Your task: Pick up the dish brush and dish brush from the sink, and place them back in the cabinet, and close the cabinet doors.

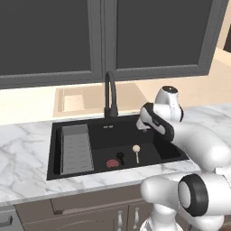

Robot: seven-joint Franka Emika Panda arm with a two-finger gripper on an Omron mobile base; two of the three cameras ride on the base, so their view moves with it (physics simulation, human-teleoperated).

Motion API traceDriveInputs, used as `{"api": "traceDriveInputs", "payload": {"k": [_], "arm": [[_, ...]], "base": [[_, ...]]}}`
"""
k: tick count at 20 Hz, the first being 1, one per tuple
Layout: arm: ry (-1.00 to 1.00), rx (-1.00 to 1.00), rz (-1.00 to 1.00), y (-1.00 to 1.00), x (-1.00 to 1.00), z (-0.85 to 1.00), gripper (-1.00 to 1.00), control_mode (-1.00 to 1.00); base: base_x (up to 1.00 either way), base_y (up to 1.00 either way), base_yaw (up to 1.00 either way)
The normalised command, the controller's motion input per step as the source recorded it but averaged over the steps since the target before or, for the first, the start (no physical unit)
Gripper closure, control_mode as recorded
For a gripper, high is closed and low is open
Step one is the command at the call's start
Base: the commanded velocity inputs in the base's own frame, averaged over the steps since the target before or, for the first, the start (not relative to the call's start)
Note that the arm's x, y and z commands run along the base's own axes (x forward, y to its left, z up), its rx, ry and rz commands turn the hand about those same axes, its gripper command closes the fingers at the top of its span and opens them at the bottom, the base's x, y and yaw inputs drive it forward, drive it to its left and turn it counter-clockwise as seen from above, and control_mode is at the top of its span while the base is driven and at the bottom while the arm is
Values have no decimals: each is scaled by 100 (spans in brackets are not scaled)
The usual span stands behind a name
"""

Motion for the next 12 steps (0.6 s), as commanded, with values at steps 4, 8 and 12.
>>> {"api": "traceDriveInputs", "payload": {"k": [4, 8, 12], "arm": [[0, 0, 0, 0, 9, -31, -100, -100], [0, -1, 0, 0, 10, -30, -100, -100], [0, -1, -2, -2, 7, -24, -100, -100]], "base": [[0, 0, 0], [0, 0, 0], [0, 0, 0]]}}
